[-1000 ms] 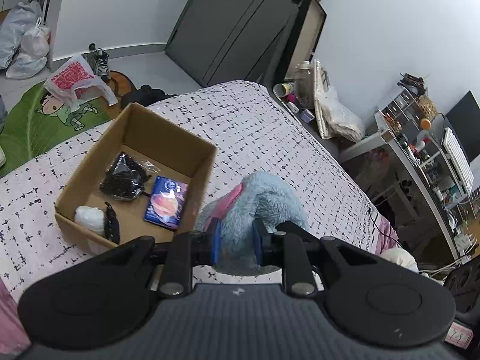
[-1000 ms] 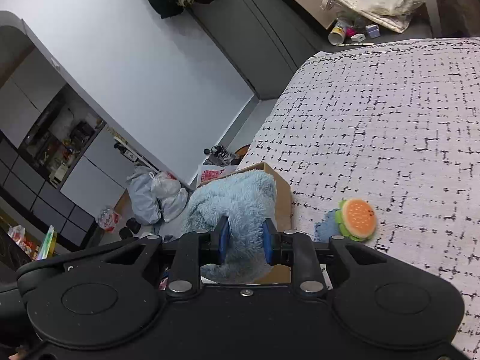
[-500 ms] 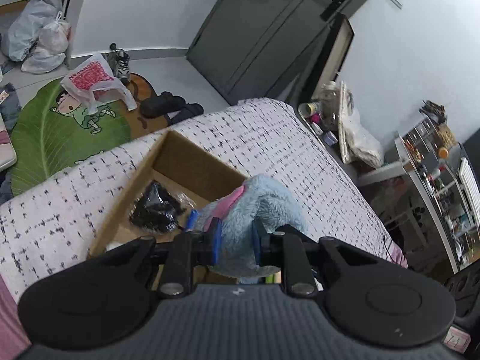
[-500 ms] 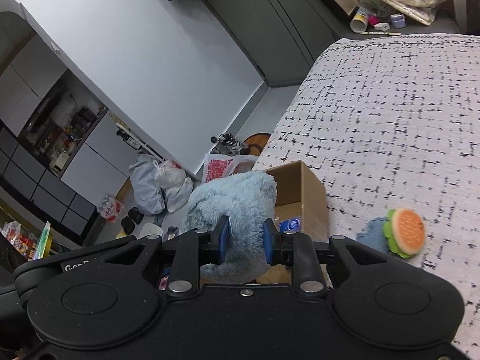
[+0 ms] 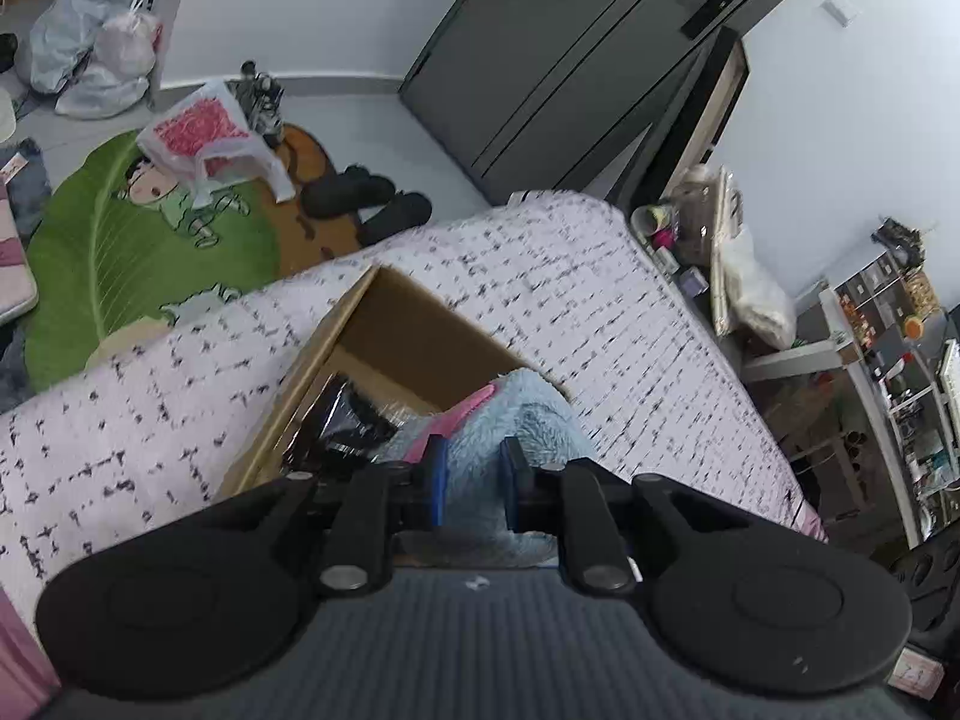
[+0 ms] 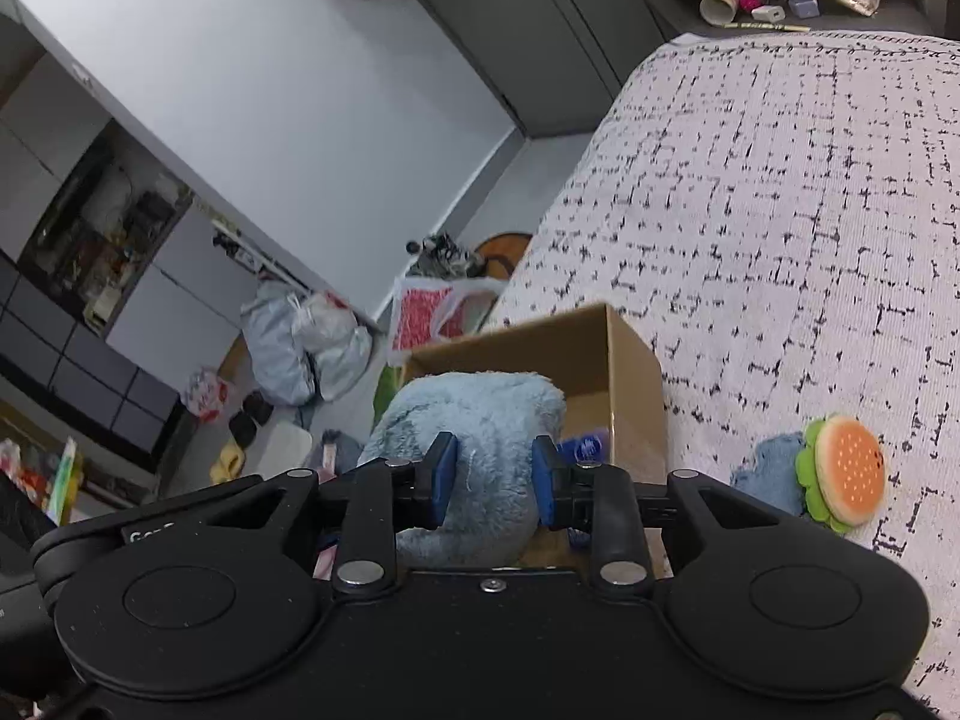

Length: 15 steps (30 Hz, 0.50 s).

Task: Organize soft objects
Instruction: 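Lift and carry the grey plush with both tools over the cardboard box, then open both tools to drop the grey plush into the box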

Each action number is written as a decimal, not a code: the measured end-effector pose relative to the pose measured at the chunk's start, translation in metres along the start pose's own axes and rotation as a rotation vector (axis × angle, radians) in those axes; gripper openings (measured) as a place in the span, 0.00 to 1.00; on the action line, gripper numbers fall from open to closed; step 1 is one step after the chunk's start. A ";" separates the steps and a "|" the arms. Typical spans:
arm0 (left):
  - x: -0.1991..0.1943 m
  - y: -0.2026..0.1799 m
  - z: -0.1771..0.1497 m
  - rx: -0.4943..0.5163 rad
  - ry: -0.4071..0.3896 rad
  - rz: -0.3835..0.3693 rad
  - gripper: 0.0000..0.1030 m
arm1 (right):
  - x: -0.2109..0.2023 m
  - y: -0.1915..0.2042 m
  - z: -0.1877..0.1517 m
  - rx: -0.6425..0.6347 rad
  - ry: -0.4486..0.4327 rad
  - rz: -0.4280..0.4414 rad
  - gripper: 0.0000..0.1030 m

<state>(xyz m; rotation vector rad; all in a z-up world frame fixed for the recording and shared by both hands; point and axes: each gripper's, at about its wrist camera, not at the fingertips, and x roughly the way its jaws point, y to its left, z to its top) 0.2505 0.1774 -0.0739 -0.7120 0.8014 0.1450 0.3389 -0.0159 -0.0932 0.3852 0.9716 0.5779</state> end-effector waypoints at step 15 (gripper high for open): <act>-0.003 0.007 -0.008 0.007 0.083 0.108 0.28 | -0.022 -0.004 -0.004 -0.012 0.008 -0.050 0.51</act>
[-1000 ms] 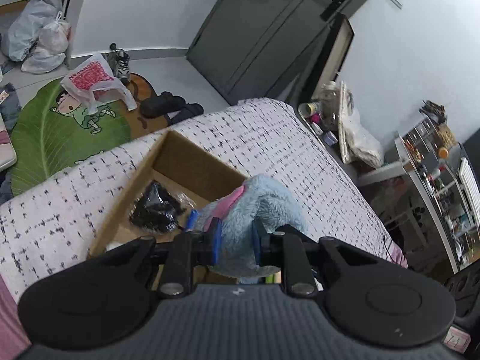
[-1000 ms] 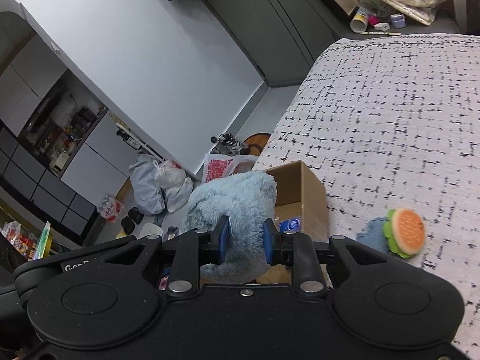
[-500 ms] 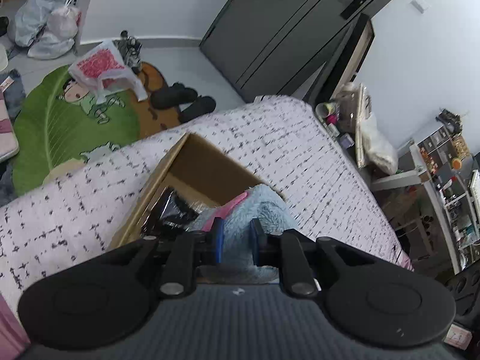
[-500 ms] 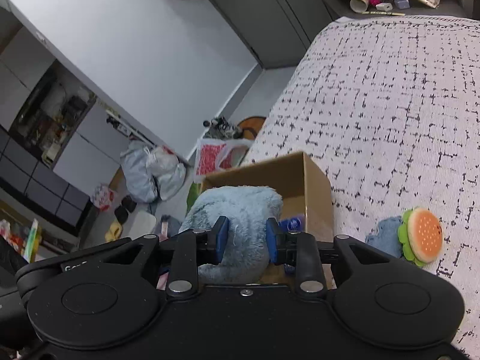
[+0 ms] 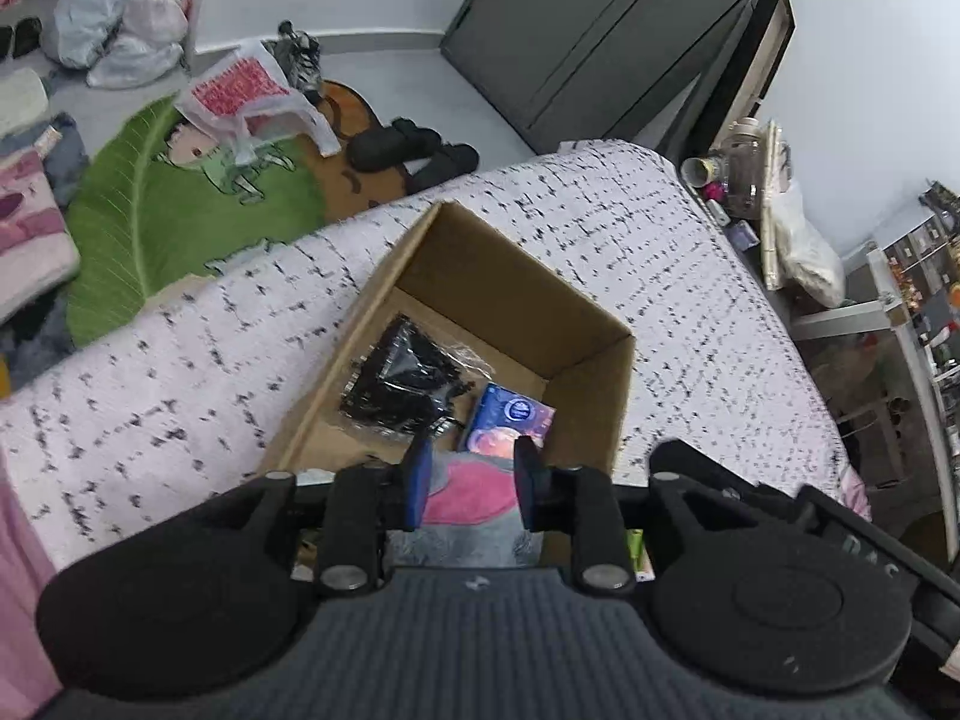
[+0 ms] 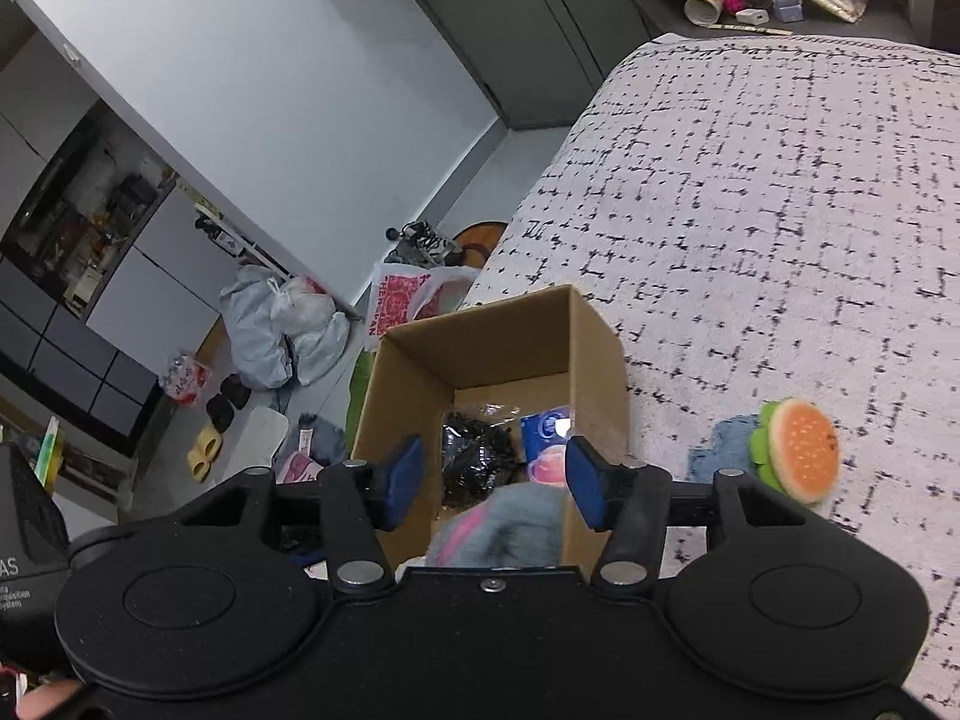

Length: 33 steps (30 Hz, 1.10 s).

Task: Organize soft objects
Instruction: 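Open both tools to drop the grey plush into the box, then move the right tool to the burger plush while the left tool reaches the denim heart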

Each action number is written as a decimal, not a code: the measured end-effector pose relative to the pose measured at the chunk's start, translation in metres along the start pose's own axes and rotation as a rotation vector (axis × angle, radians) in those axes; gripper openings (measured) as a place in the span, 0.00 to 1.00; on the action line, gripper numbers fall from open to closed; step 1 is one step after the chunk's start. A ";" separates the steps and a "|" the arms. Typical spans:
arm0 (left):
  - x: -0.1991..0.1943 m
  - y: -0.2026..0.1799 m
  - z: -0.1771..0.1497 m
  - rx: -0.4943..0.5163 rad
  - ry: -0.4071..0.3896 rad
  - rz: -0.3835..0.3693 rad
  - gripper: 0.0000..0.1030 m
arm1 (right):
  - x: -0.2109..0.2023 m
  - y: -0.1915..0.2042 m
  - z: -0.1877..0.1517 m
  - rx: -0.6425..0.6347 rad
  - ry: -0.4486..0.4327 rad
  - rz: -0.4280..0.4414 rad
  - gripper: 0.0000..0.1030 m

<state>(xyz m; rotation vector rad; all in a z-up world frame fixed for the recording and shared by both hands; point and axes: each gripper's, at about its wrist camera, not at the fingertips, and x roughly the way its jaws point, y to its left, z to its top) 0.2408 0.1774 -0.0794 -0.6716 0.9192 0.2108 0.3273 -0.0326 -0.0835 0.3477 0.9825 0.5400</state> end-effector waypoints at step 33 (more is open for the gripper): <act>-0.029 -0.073 -0.053 0.214 -0.109 0.202 0.83 | -0.088 -0.082 -0.004 -0.075 -0.084 -0.056 1.00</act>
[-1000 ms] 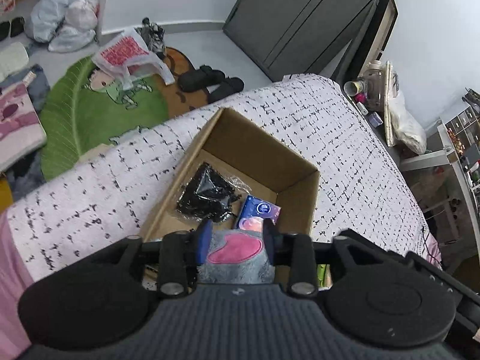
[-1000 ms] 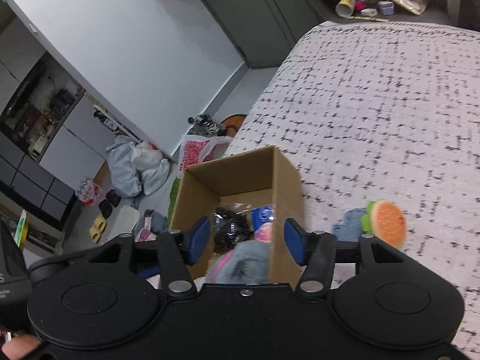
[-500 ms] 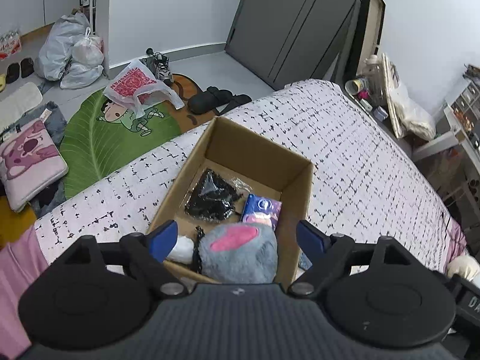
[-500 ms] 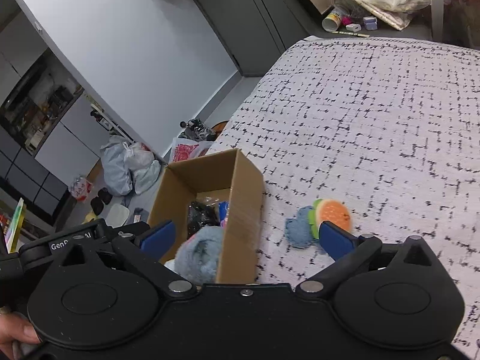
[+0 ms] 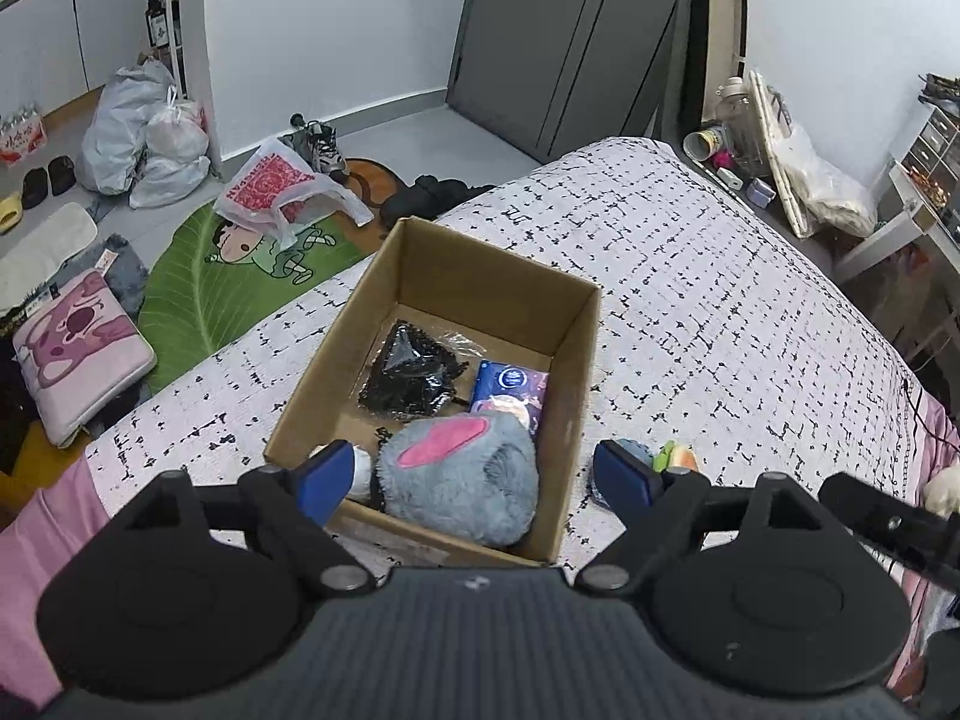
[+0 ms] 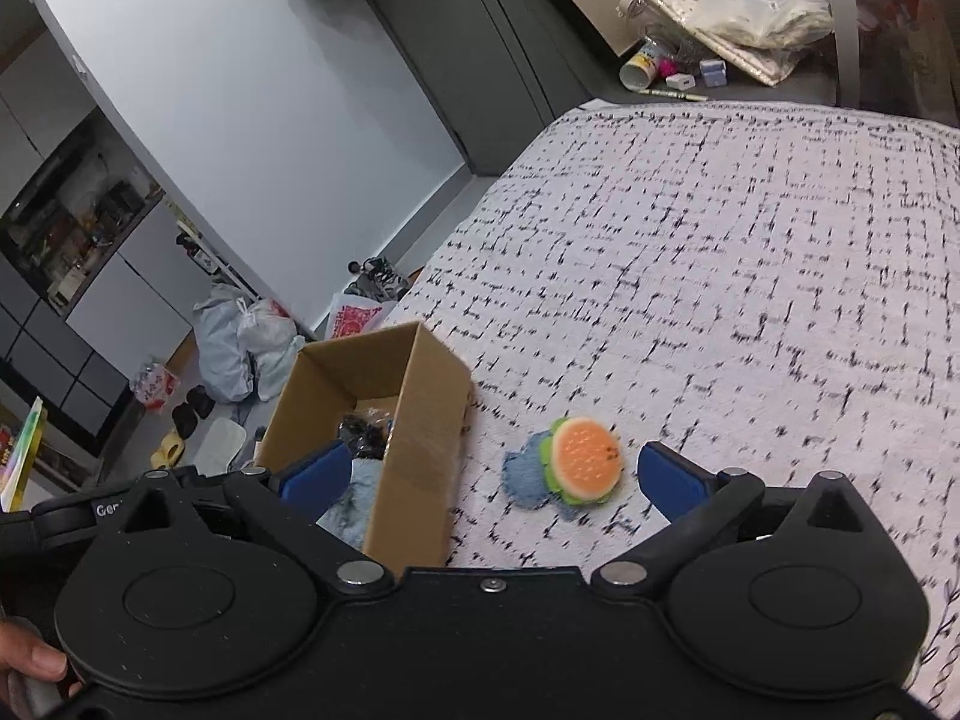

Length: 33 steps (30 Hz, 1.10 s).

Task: Organize soft objects
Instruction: 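Move the right tool to the burger plush while the left tool reaches the denim heart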

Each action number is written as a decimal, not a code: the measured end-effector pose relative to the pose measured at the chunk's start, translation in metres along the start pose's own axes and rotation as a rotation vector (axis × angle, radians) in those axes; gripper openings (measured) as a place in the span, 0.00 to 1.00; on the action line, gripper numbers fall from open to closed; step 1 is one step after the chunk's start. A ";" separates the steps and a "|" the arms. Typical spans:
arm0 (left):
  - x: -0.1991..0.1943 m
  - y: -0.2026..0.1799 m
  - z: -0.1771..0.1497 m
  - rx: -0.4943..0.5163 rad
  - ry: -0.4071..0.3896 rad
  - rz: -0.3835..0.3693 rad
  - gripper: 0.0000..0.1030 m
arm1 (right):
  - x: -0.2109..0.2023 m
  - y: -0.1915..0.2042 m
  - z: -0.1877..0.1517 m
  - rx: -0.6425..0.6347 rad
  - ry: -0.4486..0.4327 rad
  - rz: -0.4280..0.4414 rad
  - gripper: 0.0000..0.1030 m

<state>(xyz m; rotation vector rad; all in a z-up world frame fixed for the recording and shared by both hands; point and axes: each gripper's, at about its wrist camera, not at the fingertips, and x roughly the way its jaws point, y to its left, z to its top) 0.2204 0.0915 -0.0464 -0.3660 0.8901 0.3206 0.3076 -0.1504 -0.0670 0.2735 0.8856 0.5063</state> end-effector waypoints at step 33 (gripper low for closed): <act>0.022 -0.100 -0.033 0.010 -0.018 -0.050 0.63 | 0.021 -0.106 0.007 0.177 0.044 0.147 0.76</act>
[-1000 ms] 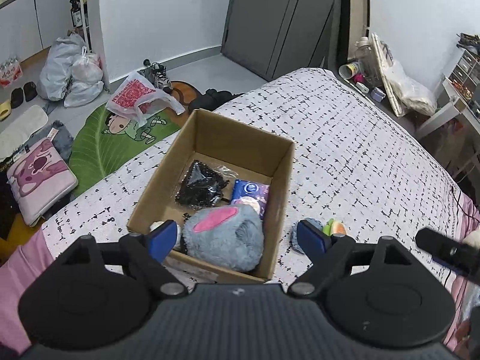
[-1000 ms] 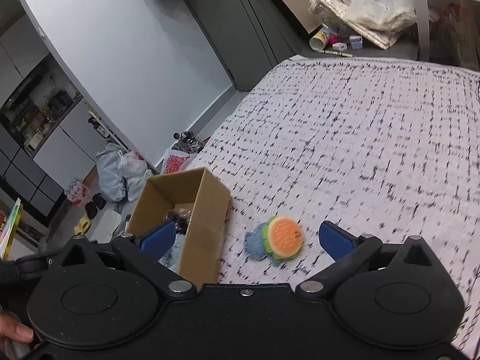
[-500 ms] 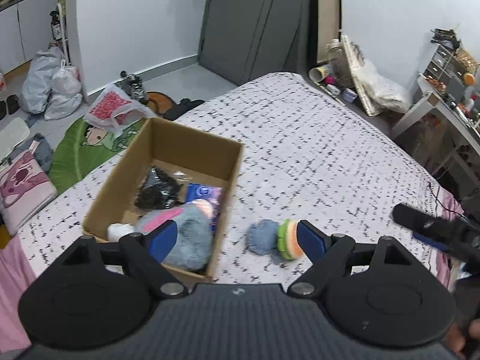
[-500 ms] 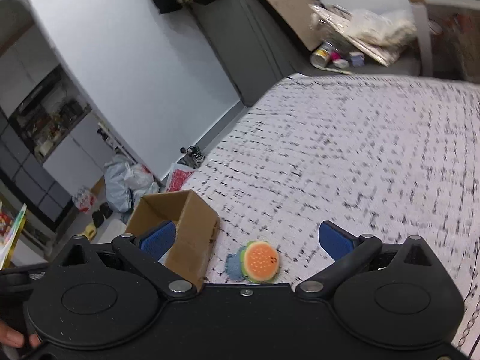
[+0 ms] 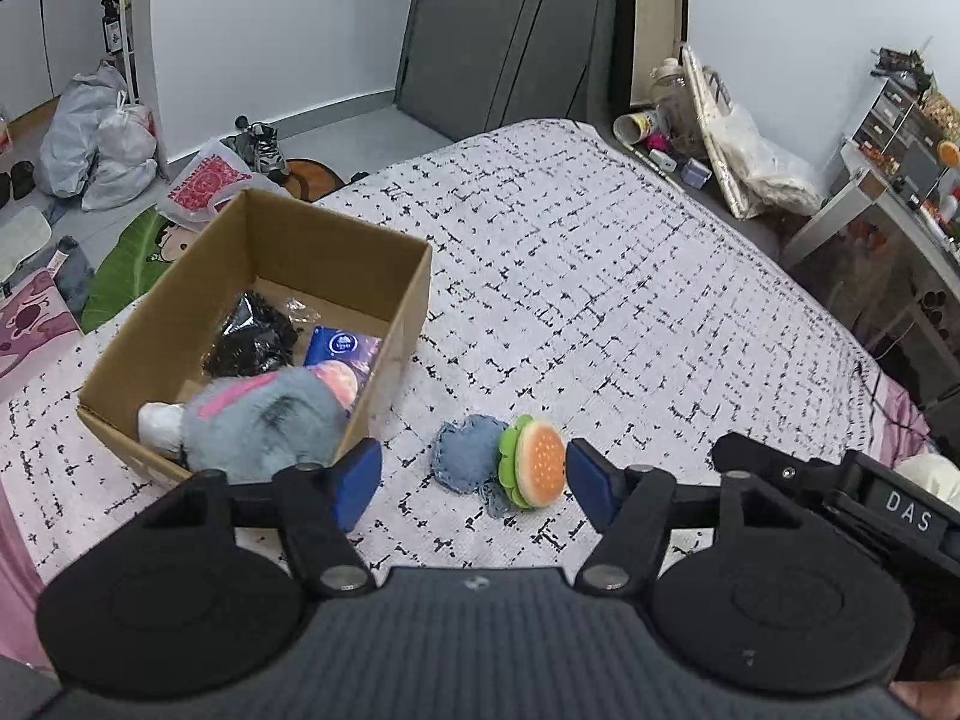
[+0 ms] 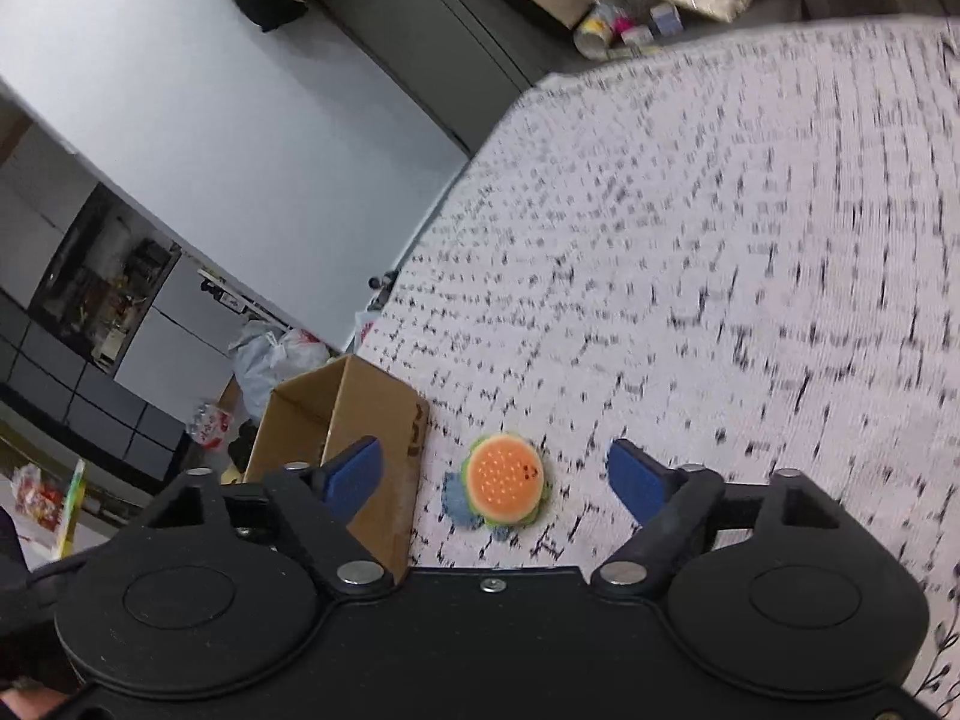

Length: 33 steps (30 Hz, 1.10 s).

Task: Organize soft objects
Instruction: 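Move the right tool to the burger plush while the left tool reaches the denim heart, then grasp the orange burger plush with the right tool while the left tool grasps the denim heart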

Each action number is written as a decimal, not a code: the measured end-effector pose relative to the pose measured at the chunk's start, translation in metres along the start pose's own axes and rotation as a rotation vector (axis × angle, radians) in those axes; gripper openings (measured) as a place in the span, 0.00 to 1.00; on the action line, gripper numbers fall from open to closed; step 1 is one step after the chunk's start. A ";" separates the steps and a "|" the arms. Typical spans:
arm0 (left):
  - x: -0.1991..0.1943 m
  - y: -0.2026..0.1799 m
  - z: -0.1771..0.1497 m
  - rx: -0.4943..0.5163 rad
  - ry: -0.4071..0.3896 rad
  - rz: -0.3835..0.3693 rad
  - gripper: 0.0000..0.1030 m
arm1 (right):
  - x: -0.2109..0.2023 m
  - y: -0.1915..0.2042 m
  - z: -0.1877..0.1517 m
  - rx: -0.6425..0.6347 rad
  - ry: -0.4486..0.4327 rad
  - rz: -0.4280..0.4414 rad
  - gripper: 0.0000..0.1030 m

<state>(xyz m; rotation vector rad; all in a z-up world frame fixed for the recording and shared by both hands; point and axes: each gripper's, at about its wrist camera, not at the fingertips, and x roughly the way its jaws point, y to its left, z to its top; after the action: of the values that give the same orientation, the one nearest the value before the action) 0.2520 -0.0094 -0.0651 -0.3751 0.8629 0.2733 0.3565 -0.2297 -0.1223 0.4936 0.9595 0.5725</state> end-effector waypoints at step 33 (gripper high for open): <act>0.075 0.000 -0.008 -0.266 0.064 -0.005 0.44 | 0.096 -0.049 -0.023 0.291 0.139 0.079 0.57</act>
<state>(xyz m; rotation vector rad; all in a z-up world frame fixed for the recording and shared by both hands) 0.2933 -0.0071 -0.1286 -0.6363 0.8902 0.3743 0.3912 -0.2004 -0.2230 0.7615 1.1670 0.5457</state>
